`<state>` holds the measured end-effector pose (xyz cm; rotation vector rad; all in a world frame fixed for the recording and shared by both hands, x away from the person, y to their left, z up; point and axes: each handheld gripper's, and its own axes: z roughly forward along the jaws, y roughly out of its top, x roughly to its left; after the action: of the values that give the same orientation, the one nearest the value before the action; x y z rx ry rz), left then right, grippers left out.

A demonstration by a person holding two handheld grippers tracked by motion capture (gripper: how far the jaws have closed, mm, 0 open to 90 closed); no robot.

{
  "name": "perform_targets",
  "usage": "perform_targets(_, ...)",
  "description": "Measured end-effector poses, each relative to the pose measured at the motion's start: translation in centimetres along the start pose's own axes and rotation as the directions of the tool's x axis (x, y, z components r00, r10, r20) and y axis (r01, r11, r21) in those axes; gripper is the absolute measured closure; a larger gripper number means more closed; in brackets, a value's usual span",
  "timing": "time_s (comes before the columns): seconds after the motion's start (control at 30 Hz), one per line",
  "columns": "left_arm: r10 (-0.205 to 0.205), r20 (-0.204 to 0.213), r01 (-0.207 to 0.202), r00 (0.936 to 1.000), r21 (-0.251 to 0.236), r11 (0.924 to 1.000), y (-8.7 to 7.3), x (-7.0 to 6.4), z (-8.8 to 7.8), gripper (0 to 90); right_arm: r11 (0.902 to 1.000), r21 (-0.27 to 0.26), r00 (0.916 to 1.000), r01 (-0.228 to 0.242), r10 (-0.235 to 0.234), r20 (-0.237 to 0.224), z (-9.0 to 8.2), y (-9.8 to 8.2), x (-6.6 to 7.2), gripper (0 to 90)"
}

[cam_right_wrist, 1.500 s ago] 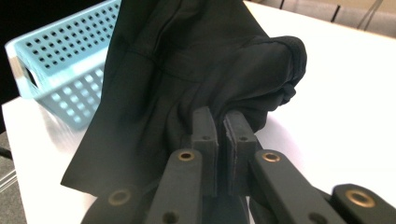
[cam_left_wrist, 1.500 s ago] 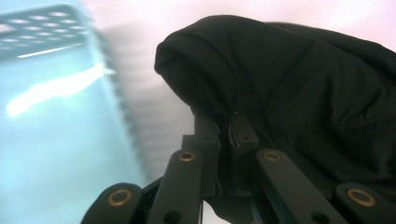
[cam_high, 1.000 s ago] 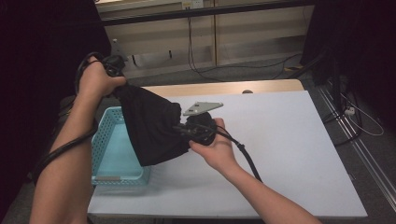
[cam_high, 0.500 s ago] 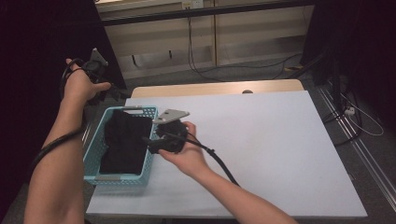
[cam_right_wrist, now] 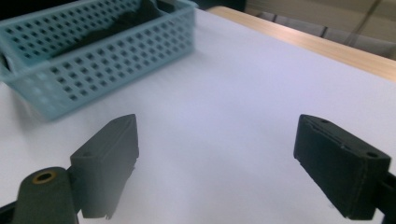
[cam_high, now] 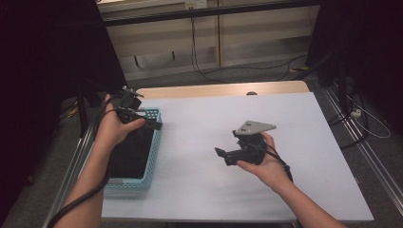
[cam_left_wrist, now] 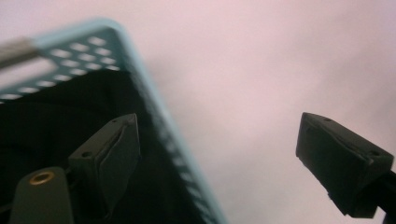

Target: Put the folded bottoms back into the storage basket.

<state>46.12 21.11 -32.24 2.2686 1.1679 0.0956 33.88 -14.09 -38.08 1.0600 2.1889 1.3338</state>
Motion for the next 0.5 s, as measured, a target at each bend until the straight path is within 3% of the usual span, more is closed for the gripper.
perform_targets(0.23,0.018,0.047,-0.015,0.9987,-0.076,0.997,-2.0,-2.4,2.2,13.3,0.9998,0.021,0.9991,-0.006,0.005,0.041,-2.3,-3.9,-2.1,13.0)
perform_targets(0.43,0.086,0.085,-0.076,0.9927,-0.114,0.9906,-3.7,-5.1,3.4,13.3,0.9988,0.046,0.9982,-0.018,0.015,0.058,-3.2,-6.6,-2.9,12.5)
perform_targets(0.5,0.093,0.102,-0.079,0.9904,-0.13,0.9883,-4.4,-5.9,4.0,12.9,0.998,0.054,0.9976,-0.032,0.029,0.063,-3.5,-7.4,-3.2,12.4)
